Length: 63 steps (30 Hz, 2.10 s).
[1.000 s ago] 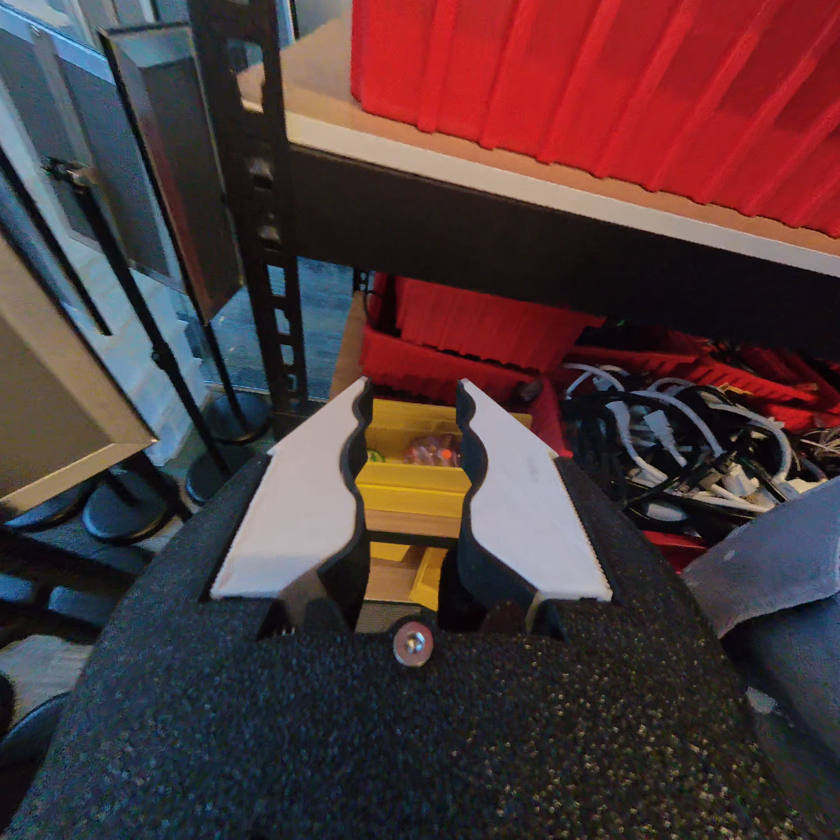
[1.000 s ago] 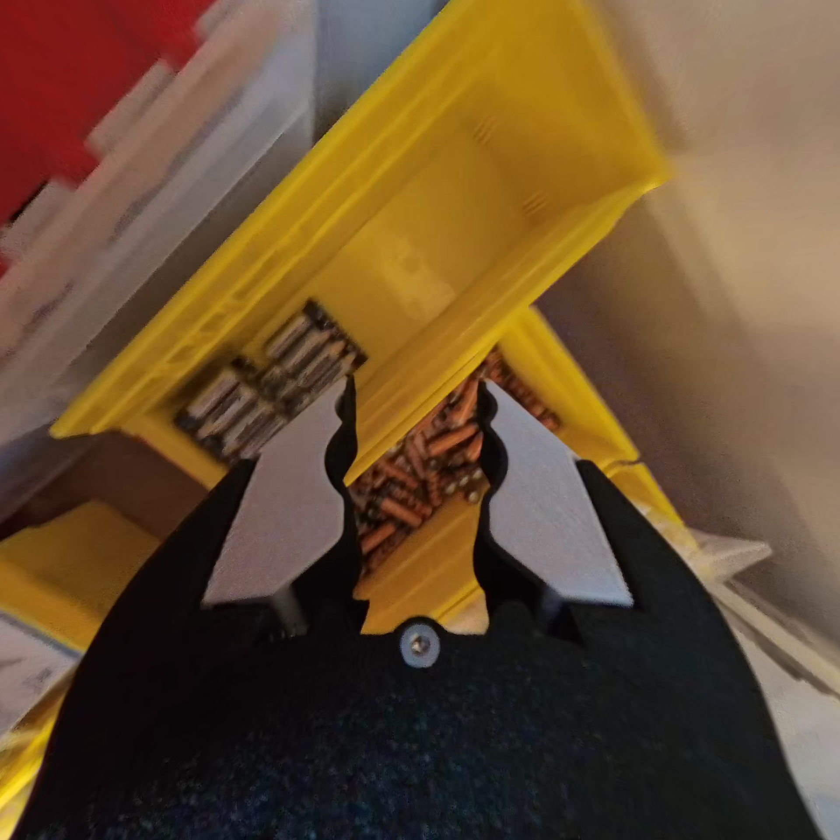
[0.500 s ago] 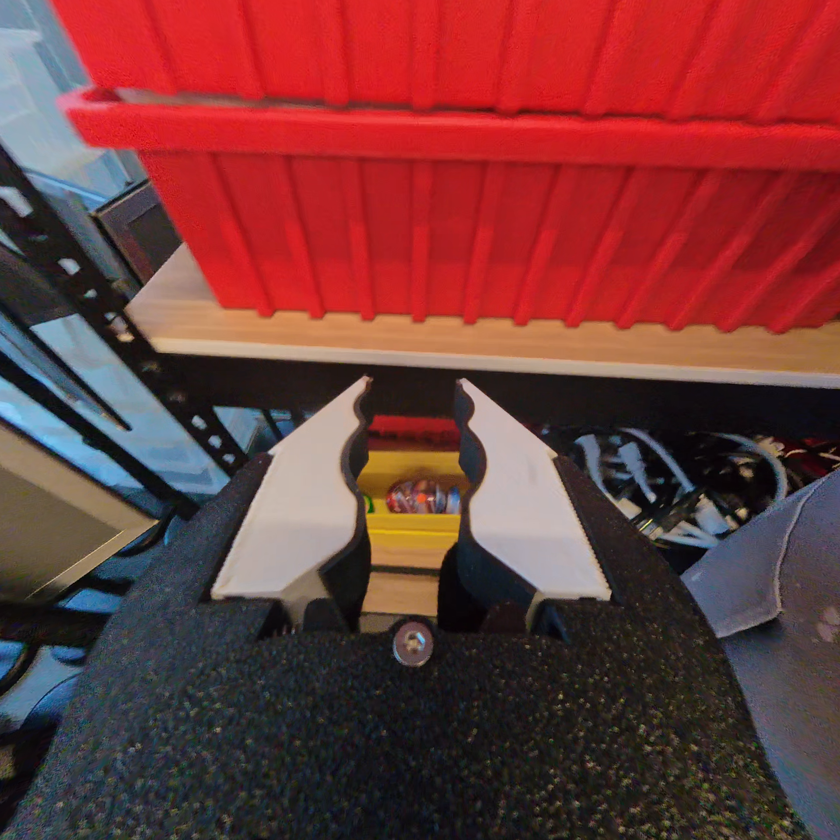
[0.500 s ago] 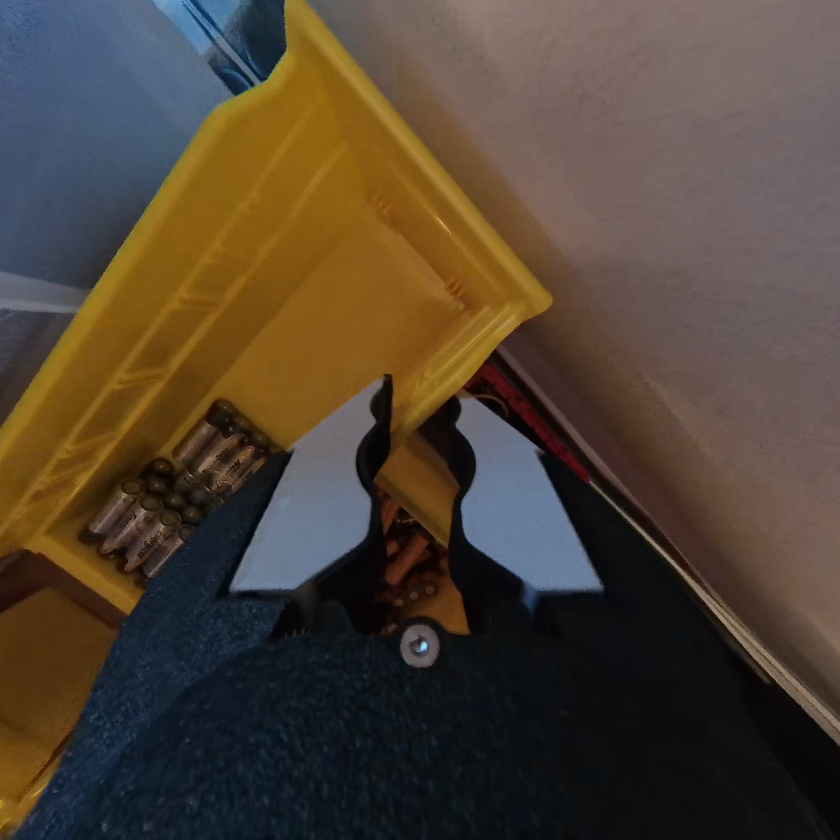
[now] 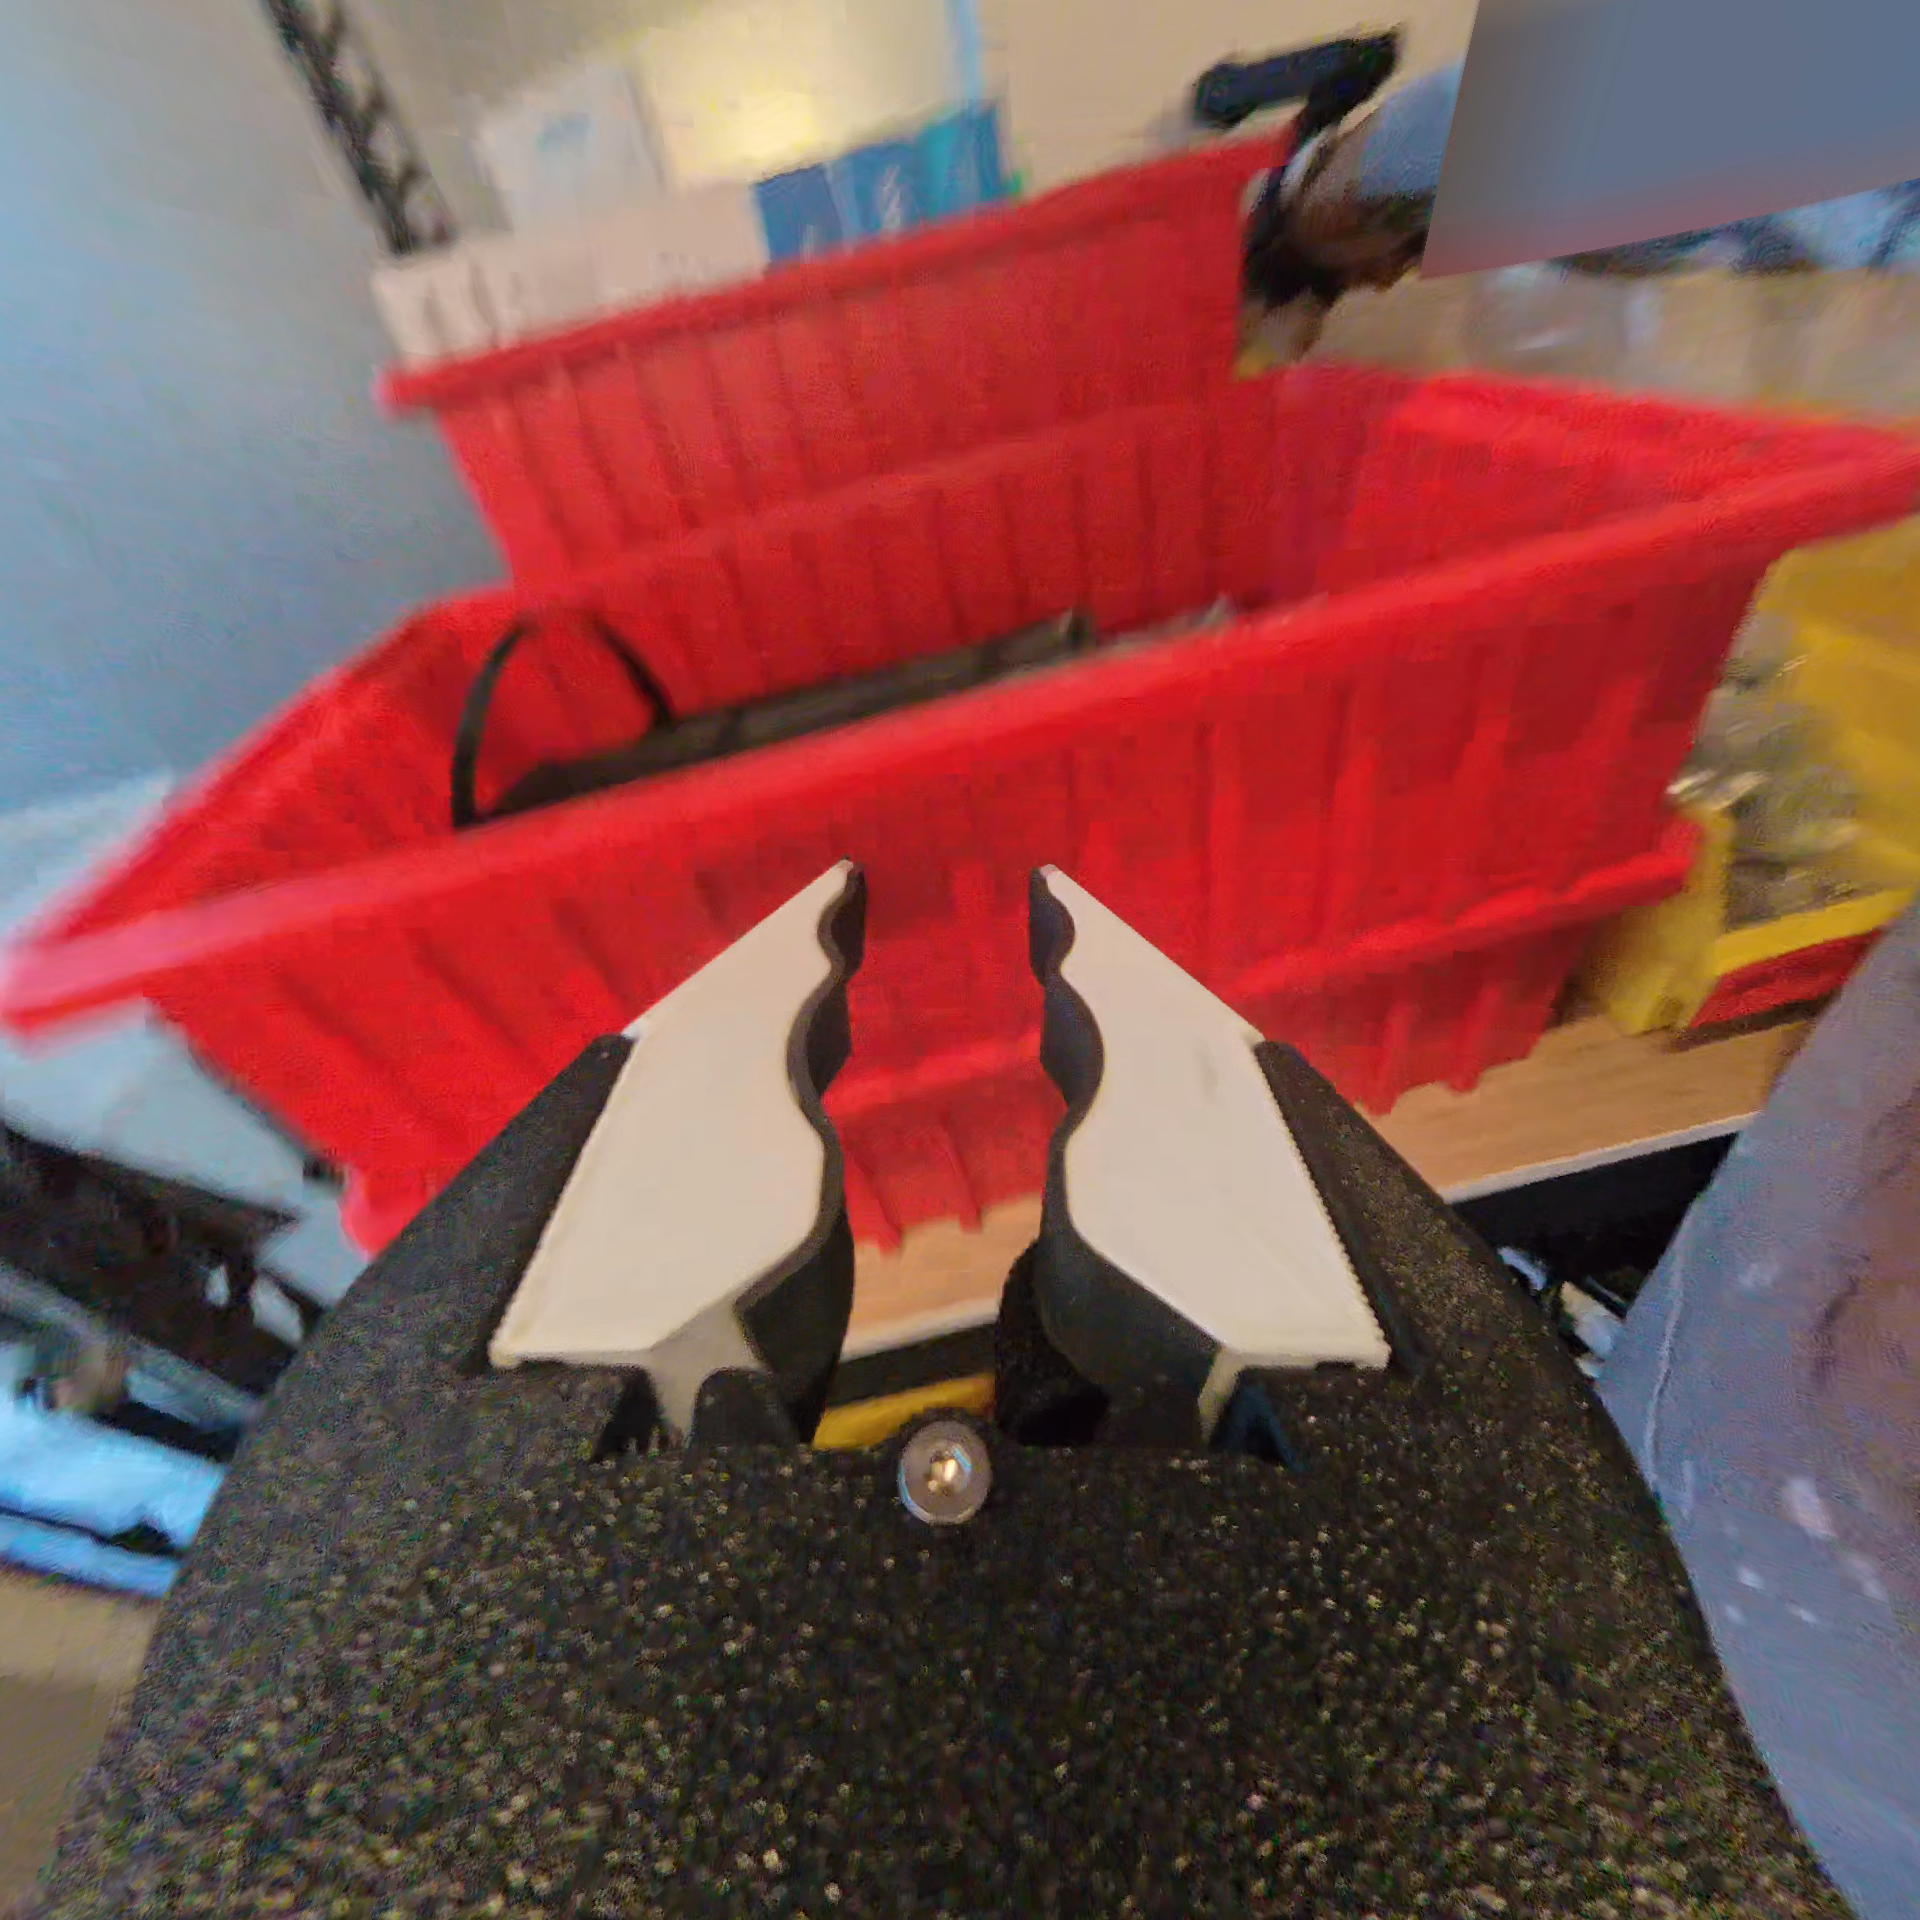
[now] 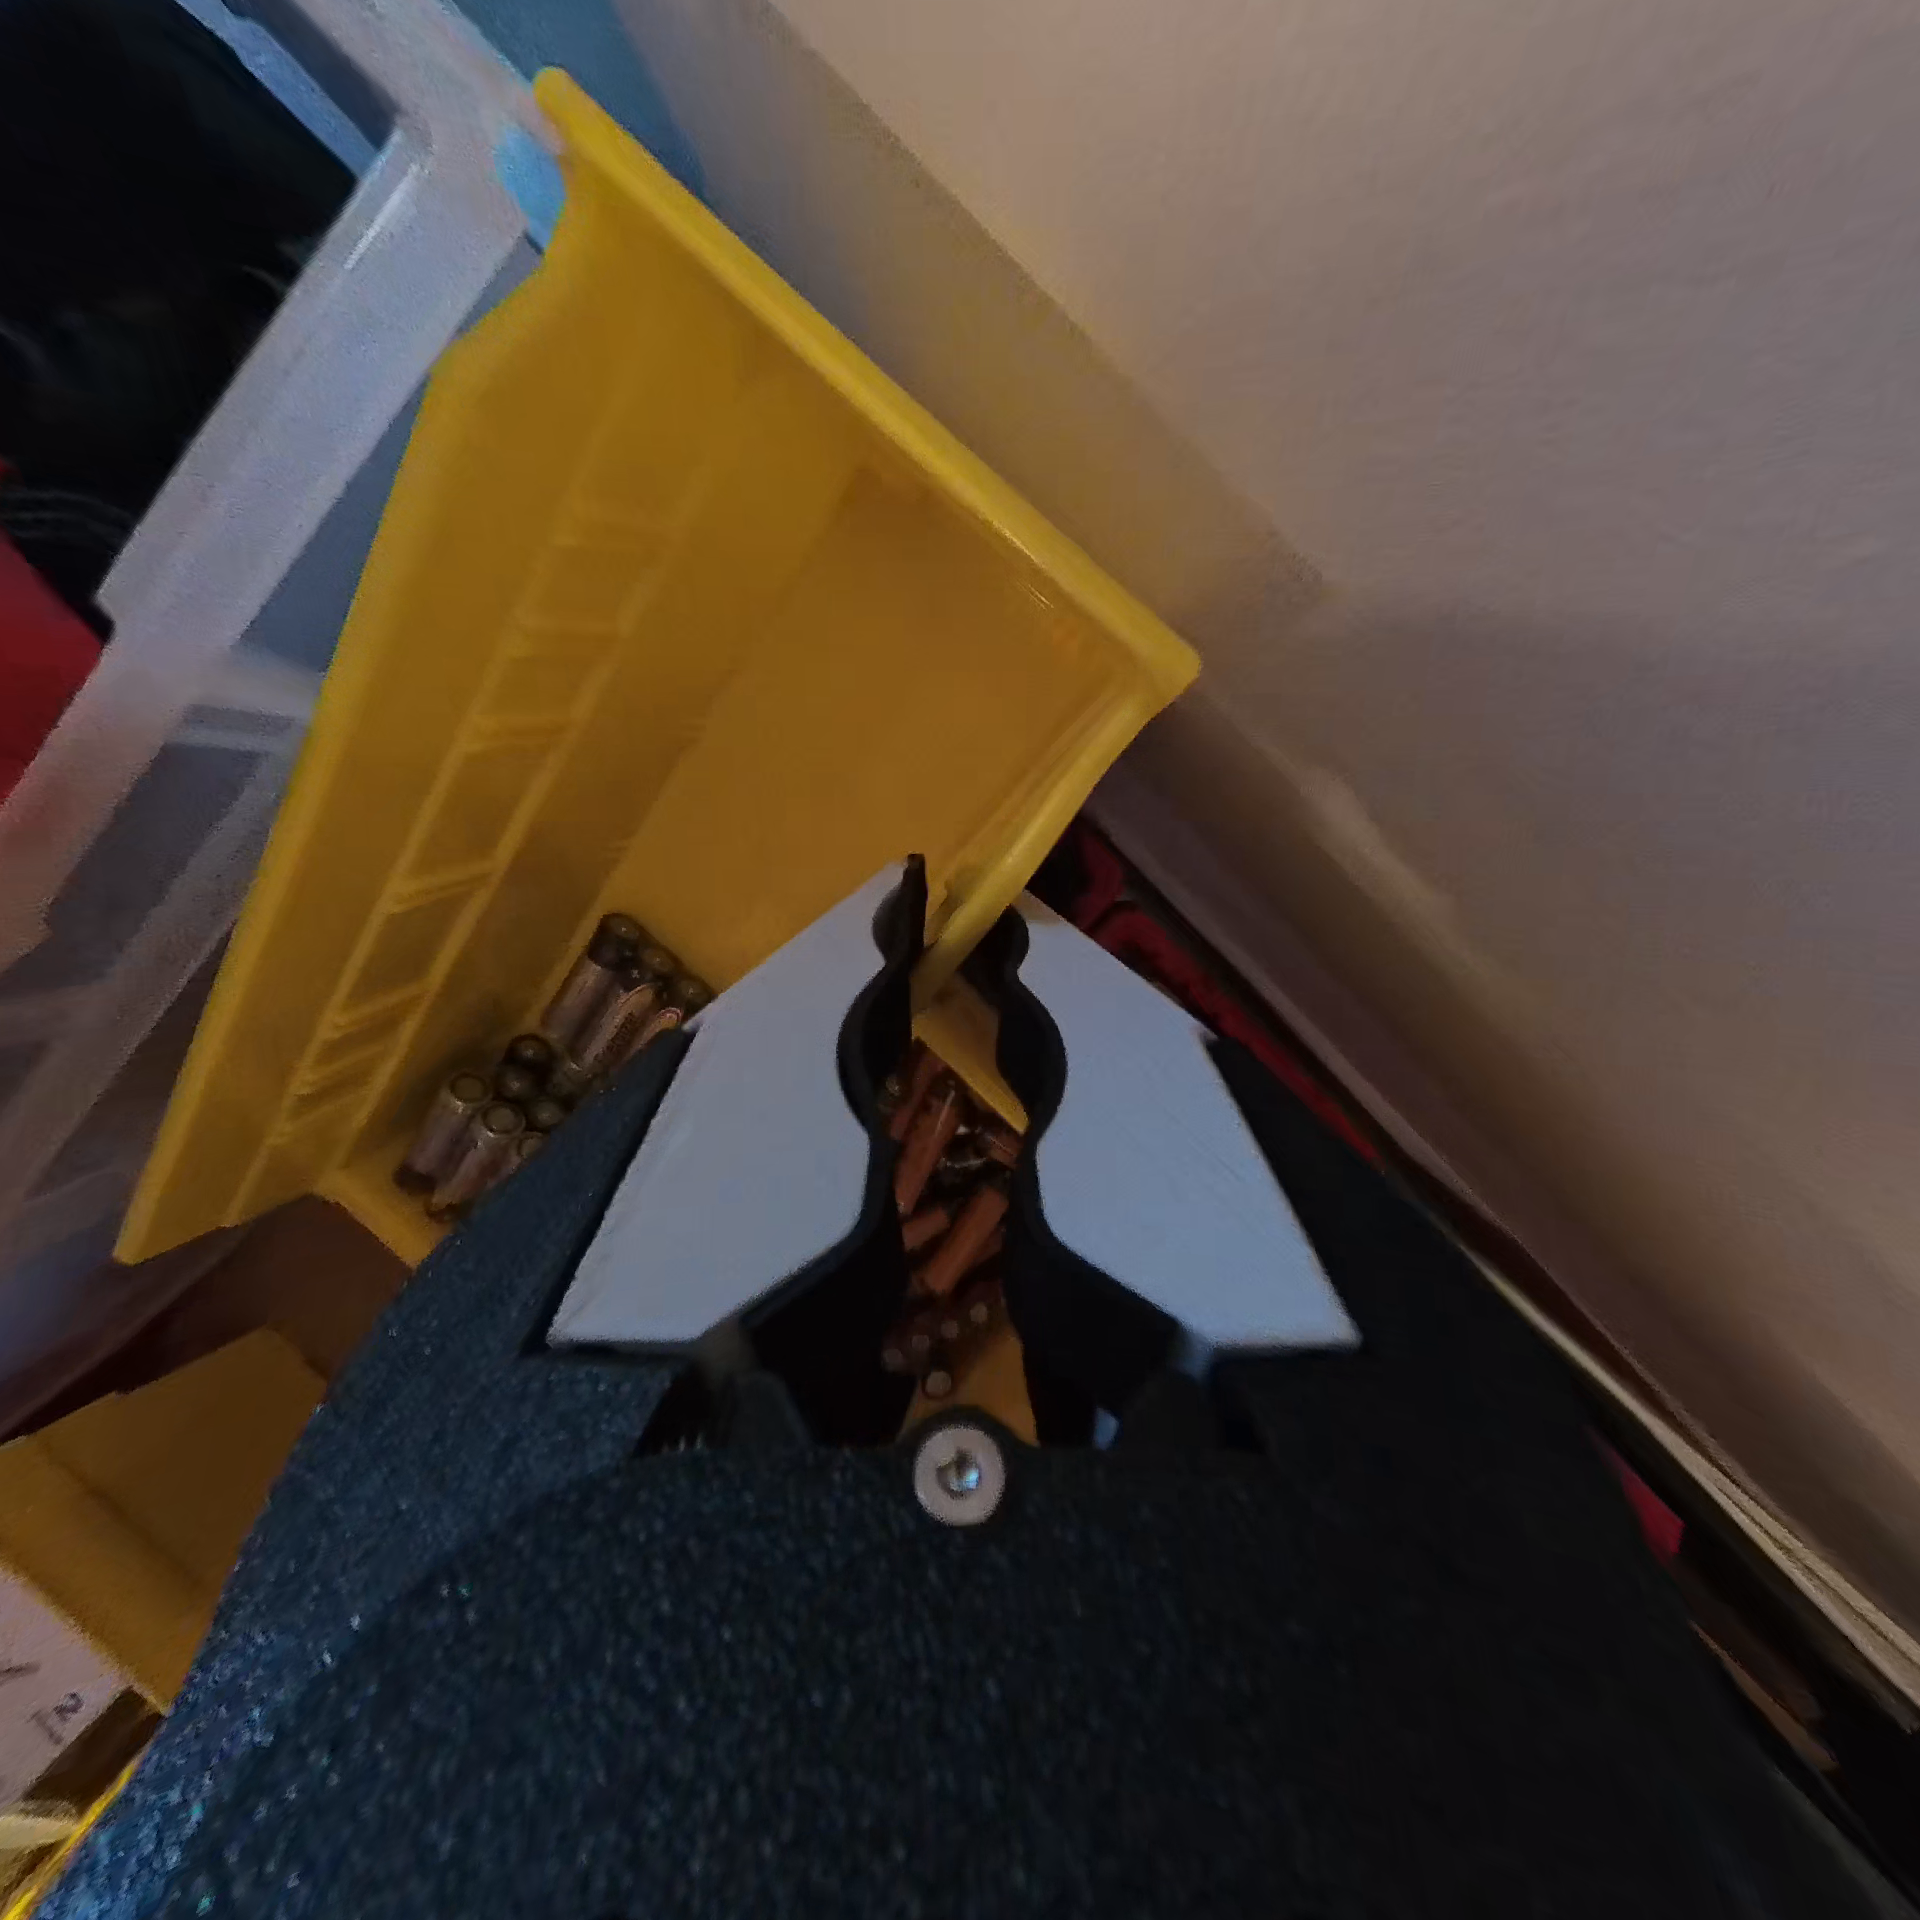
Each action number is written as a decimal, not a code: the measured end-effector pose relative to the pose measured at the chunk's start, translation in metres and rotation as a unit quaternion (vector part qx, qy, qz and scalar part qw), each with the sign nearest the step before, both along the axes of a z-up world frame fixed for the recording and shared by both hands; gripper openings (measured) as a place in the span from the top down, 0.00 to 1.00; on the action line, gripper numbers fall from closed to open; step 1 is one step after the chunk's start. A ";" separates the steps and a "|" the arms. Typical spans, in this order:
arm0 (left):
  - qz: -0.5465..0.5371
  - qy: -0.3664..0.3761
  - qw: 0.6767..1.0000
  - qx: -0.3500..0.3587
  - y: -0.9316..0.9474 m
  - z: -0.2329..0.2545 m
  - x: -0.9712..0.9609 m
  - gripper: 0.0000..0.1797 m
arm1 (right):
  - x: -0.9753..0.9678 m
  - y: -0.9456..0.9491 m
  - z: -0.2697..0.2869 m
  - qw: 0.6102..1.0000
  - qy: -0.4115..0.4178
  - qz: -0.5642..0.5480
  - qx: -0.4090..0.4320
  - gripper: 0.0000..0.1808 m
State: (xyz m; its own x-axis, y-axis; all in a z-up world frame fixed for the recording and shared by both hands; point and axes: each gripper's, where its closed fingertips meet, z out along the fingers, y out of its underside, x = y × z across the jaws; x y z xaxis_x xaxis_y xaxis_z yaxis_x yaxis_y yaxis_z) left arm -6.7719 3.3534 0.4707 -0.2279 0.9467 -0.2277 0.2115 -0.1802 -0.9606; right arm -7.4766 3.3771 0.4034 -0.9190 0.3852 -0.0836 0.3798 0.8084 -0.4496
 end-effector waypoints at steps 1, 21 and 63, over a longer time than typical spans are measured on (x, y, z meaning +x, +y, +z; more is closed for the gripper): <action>-0.032 -0.001 0.999 -0.021 0.009 0.022 -0.010 0.84 | 0.001 0.001 0.003 1.000 0.009 -0.003 -0.002 0.95; -0.288 -0.284 0.893 -0.200 0.146 0.038 -0.363 0.76 | 0.055 0.019 0.048 0.993 0.041 -0.032 -0.104 0.97; -0.279 -0.375 0.850 -0.243 0.131 -0.009 -0.383 0.78 | 0.087 0.035 0.083 0.974 0.121 -0.017 -0.189 0.96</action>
